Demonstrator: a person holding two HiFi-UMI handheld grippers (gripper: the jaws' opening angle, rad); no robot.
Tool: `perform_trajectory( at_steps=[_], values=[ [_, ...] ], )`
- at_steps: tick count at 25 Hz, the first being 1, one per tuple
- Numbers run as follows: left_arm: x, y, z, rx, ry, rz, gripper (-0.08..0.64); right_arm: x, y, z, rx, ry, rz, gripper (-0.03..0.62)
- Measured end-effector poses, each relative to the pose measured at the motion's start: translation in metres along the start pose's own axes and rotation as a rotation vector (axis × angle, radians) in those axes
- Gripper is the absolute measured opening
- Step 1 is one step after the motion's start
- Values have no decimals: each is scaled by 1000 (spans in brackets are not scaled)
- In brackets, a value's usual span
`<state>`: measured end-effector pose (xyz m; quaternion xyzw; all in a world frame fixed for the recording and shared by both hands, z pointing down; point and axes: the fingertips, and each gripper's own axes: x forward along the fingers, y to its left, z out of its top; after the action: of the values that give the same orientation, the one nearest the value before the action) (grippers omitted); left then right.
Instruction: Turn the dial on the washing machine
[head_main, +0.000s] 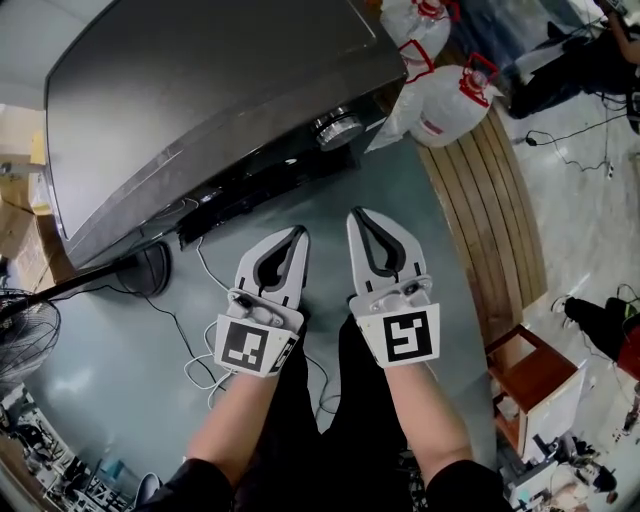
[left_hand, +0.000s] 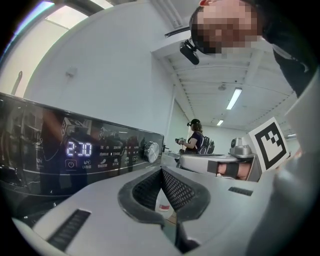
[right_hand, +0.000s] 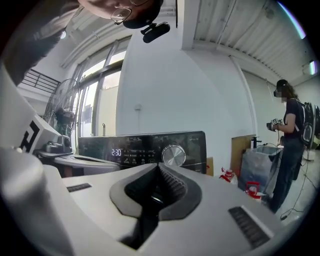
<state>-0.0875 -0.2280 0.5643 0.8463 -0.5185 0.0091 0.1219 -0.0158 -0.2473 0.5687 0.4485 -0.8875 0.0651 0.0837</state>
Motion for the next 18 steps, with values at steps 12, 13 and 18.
perform_trajectory(
  at_steps=[12,13,18],
  values=[
    [-44,-38,81,-16,-37,24,14,-65,10,66,-6,0,38,23],
    [-50,-45,93,-24,-39,21,14,-74,11,80,-4,-15,40,23],
    [-67,-66,147,-3,-66,18,14,-107,2,147,-26,-101,57,21]
  ],
)
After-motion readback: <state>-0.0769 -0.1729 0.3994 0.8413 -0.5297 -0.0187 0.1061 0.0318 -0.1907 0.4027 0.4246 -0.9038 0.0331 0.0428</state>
